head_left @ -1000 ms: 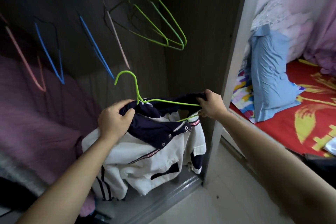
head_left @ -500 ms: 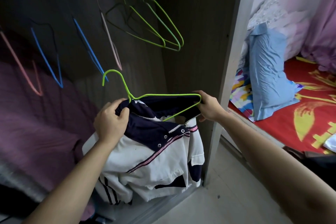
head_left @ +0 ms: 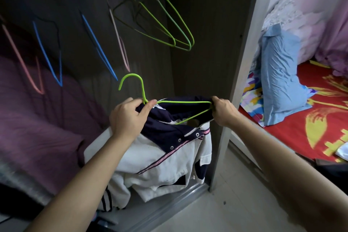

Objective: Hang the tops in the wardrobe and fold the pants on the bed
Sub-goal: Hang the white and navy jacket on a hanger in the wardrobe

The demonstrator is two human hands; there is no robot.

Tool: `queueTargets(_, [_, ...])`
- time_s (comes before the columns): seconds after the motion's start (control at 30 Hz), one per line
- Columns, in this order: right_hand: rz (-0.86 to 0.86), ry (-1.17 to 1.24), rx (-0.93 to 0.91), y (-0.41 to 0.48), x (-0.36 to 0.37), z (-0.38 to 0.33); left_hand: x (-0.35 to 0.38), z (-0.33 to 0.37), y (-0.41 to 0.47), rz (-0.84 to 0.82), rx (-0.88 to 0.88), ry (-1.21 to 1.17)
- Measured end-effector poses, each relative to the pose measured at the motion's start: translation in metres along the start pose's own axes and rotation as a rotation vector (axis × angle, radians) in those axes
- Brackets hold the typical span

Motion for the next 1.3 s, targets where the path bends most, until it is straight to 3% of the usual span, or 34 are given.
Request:
queueTargets(0.13, [-0.018,0.069,0.029,0.003,-0.020,0.005,0.007,0.006,-0.003,-0.025,0.136,0.183])
queueTargets(0.23, [-0.016,0.313,0.026,-0.001,-0.027,-0.013,0.016,0.009,-0.003,-0.024,0.150,0.235])
queueTargets(0.43, [0.005,0.869,-0.119,-0.016,-0.047,-0.080,0.050,0.012,-0.015,-0.202,0.103,0.218])
queueTargets(0.53, [0.005,1.036,-0.137,-0.024,-0.043,-0.104,0.062,-0.005,-0.007,-0.260,-0.065,0.009])
queueTargets(0.57, [-0.003,0.990,-0.131,-0.026,-0.039,-0.107,0.061,-0.015,-0.002,-0.242,-0.156,-0.144])
queueTargets(0.63, [-0.077,0.675,-0.142,-0.030,-0.027,-0.107,0.052,-0.034,0.008,-0.154,-0.296,-0.400])
queueTargets(0.7, [-0.178,0.373,-0.154,-0.035,-0.013,-0.105,0.046,-0.033,0.011,-0.111,-0.304,-0.484])
queueTargets(0.73, [-0.202,0.345,-0.168,-0.038,-0.009,-0.107,0.046,-0.027,0.013,-0.118,-0.288,-0.515])
queueTargets(0.87, [-0.391,0.738,-0.263,-0.059,-0.006,-0.136,0.045,-0.008,0.023,-0.153,-0.255,-0.613])
queueTargets(0.93, [-0.458,0.713,-0.357,-0.065,-0.015,-0.145,0.038,0.000,0.029,-0.168,-0.223,-0.686])
queueTargets(0.97, [-0.331,0.594,-0.419,-0.061,-0.031,-0.142,0.033,0.007,0.031,-0.173,-0.186,-0.713])
queueTargets(1.07, [0.375,0.127,-0.556,-0.062,-0.101,-0.131,0.021,0.025,0.035,-0.190,-0.120,-0.769])
queueTargets(1.1, [0.497,0.032,-0.565,-0.064,-0.113,-0.130,0.019,0.029,0.036,-0.199,-0.111,-0.791])
queueTargets(1.13, [0.507,-0.028,-0.555,-0.060,-0.117,-0.128,0.017,0.032,0.037,-0.204,-0.102,-0.812])
queueTargets(1.2, [0.304,-0.036,-0.499,-0.044,-0.108,-0.125,0.011,0.036,0.041,-0.182,-0.096,-0.848])
queueTargets(1.3, [-0.003,0.165,-0.398,-0.031,-0.092,-0.119,0.003,0.037,0.047,-0.139,-0.154,-0.914])
Point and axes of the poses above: each hand's wrist, its own y-axis towards the middle knuckle, its own x-axis out of the palm, z = x × y, the point moved 9 cm from there along y, towards the middle knuckle, and after that the axes turned 3 degrees about -z, right-handed, at the moved point
